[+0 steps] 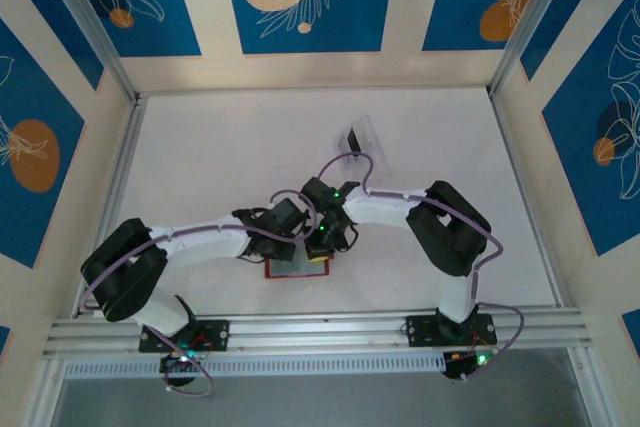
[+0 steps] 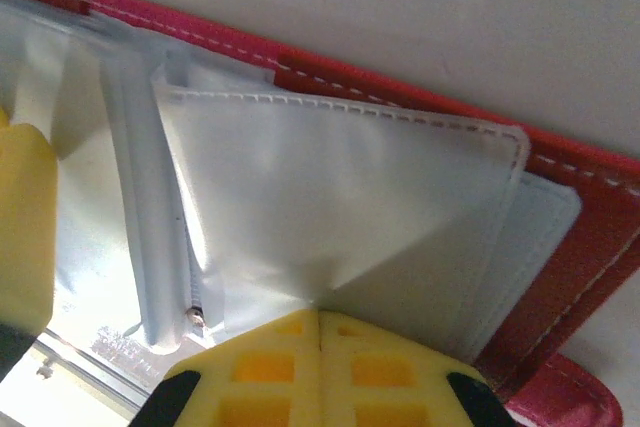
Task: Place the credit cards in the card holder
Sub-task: Flip over the card slot on the card holder.
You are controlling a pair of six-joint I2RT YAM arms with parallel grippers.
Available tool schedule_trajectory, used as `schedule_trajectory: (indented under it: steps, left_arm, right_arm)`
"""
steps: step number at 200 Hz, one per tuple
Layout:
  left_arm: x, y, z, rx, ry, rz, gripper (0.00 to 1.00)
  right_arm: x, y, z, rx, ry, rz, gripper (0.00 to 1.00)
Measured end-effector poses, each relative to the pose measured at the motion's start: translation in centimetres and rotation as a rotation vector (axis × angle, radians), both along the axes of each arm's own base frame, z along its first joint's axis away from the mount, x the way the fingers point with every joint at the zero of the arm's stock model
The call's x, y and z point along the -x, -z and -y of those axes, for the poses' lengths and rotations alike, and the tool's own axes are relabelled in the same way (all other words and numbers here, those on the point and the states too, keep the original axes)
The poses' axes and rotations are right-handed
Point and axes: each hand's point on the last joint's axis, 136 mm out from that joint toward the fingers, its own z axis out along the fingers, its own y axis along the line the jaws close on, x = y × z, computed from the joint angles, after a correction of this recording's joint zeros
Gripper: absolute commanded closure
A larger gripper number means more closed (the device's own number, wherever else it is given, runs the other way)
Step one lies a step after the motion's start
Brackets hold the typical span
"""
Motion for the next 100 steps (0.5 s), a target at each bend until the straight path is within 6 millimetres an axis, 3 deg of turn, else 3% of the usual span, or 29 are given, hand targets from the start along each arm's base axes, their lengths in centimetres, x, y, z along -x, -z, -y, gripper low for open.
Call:
schedule_trajectory:
  steps: [100]
  left_arm:
    - [0.21, 0.20, -0.38, -0.008, 0.000, 0.009, 0.80]
  right_arm:
    - [-0.61, -0.17, 0.00, -0.027, 0.019, -0.010, 1.00]
